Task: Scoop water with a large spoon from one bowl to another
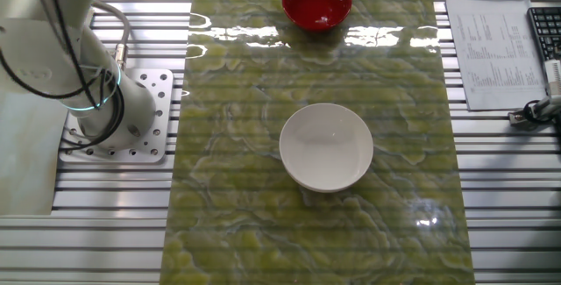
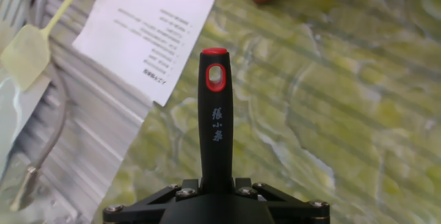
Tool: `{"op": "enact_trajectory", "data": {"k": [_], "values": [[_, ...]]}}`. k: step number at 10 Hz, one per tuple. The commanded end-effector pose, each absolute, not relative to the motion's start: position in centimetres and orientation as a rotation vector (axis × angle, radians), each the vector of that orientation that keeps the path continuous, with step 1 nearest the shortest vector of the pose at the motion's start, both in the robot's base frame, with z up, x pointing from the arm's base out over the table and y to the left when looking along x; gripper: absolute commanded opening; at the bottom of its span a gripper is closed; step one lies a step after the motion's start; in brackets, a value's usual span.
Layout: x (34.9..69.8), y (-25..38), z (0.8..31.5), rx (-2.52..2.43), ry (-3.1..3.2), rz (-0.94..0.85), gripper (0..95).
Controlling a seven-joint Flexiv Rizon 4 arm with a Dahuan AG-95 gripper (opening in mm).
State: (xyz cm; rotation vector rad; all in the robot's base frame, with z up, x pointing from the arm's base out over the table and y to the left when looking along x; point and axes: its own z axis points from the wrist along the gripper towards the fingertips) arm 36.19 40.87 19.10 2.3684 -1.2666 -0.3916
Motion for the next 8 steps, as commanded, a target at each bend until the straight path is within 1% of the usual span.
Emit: {"op": "enact_trajectory", "data": {"k": [1,8], "values": [[35.31,39.85,18.98,2.392,-1.281,-0.376,0.0],[34.7,39.26,18.81,2.403,-1.213,-0.341,0.0]]}}
